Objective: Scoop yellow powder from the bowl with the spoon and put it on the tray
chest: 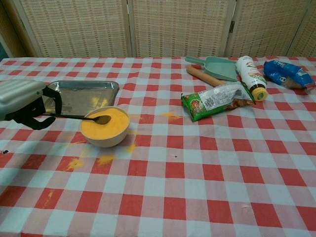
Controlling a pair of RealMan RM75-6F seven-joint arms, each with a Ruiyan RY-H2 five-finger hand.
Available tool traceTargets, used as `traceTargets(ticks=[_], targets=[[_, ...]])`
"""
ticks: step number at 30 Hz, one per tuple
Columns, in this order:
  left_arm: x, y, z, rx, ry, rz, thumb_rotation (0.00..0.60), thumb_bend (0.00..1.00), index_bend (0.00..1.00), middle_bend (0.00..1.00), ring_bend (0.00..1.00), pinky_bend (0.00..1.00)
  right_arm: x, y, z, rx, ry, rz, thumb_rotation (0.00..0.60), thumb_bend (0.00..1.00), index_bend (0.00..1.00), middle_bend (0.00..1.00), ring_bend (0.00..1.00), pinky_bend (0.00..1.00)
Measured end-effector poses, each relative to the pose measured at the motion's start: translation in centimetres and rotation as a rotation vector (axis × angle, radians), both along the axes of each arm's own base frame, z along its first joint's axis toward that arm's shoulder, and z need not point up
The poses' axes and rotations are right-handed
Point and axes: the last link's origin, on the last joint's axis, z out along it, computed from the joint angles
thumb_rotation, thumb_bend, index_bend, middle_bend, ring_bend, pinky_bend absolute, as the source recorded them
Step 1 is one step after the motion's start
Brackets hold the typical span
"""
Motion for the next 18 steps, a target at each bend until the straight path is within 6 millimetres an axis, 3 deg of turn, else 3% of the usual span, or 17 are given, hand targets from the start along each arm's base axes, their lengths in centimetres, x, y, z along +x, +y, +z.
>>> traceTargets(ticks=[18], targets=[[0.61,0.01,-0.11,-0.037,-0.029,0.005,0.600,0.45,0.50,1.00,1.00,1.00,-0.03,-0.08,-0.04,-0.003,0.006,-0.005,0.600,0.09,0.00,0.00,0.00,0.00]])
